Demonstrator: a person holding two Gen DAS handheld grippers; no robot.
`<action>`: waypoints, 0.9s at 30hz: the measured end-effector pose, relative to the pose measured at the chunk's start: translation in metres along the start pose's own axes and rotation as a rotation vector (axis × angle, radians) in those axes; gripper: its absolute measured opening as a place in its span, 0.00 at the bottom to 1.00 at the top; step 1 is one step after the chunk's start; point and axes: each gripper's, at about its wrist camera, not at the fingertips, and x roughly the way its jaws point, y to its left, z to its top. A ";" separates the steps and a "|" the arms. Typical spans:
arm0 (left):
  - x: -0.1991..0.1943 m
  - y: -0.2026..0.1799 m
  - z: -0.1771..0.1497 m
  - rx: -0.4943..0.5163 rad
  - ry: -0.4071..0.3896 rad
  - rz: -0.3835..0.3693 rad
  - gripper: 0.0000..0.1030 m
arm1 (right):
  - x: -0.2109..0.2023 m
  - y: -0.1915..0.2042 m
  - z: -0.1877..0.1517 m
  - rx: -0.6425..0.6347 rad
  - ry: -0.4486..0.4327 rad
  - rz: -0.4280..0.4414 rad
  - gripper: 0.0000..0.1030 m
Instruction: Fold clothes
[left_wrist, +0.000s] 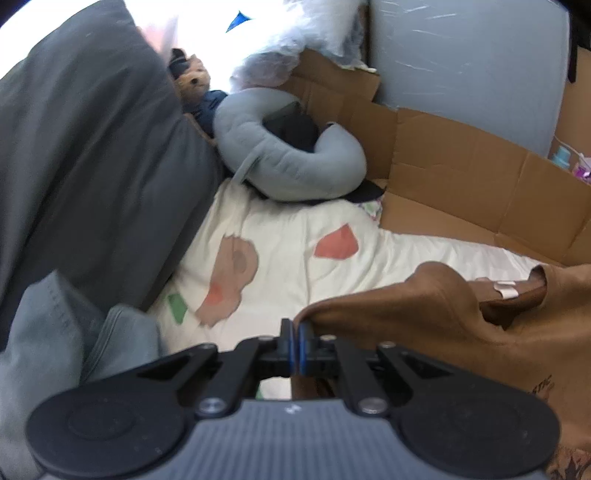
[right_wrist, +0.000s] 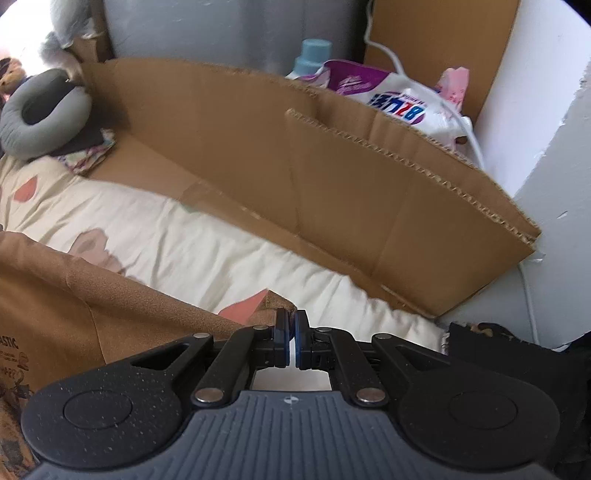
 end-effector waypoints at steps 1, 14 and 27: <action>0.004 -0.003 0.003 0.004 -0.002 -0.004 0.03 | 0.000 -0.003 0.001 0.008 -0.003 -0.007 0.01; 0.048 -0.052 -0.014 0.027 0.068 -0.070 0.03 | 0.030 -0.050 -0.040 0.125 0.042 -0.090 0.01; 0.055 -0.069 -0.046 -0.005 0.069 -0.076 0.20 | 0.028 -0.037 -0.061 0.199 -0.099 -0.060 0.35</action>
